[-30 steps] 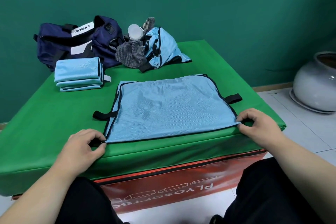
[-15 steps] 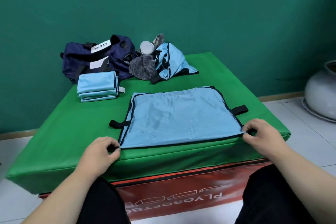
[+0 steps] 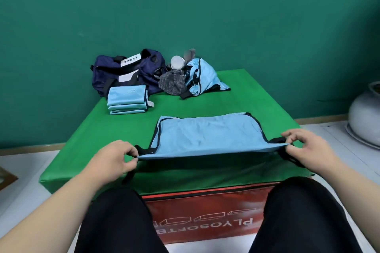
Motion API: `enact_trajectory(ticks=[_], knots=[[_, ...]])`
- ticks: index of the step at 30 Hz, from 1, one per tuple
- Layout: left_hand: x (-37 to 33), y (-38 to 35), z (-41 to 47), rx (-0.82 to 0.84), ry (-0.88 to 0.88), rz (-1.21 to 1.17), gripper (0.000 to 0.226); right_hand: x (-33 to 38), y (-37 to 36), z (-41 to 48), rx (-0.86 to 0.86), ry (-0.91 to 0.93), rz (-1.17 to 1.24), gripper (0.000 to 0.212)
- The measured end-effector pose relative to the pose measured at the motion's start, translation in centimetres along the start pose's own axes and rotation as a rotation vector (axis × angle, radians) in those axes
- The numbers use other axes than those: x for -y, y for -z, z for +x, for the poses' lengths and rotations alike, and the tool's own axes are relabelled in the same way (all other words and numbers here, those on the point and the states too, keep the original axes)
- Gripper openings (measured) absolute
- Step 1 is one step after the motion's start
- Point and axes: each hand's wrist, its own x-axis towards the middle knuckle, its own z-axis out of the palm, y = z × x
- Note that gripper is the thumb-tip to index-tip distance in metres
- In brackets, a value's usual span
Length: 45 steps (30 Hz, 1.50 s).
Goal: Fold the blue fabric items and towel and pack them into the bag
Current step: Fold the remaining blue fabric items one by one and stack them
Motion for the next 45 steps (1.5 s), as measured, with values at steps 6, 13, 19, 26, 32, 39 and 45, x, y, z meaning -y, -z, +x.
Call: enact_trajectory(ticks=[6, 13, 19, 26, 32, 39, 45], knots=[[-0.3, 1.6, 5.2, 0.087, 0.084, 0.112, 0.018, 2.4, 0.8, 5.7, 0.062, -0.037, -0.135, 0.014], [0.0, 0.4, 14.1, 0.138, 0.188, 0.254, 0.005, 2.2, -2.0, 14.4, 0.123, -0.120, -0.243, 0.009], [1.6, -2.6, 20.6, 0.148, 0.253, 0.224, 0.005, 1.2, -5.0, 20.5, 0.171, -0.213, -0.318, 0.010], [2.3, -6.2, 21.4, 0.060, 0.168, 0.194, 0.039, 1.4, -7.4, 23.7, 0.355, -0.197, -0.467, 0.051], [-2.0, -6.5, 14.1, -0.146, 0.200, -0.064, 0.042, 6.5, -11.2, 22.3, 0.393, 0.033, -0.437, 0.044], [-4.8, -8.4, 6.7, -0.047, 0.231, -0.189, 0.064, 15.9, -20.4, 19.4, 0.590, 0.342, -0.440, 0.040], [-4.2, -8.7, 5.7, 0.064, 0.124, 0.045, 0.072, 21.3, -25.5, 18.3, 0.686, 0.394, -0.437, 0.042]])
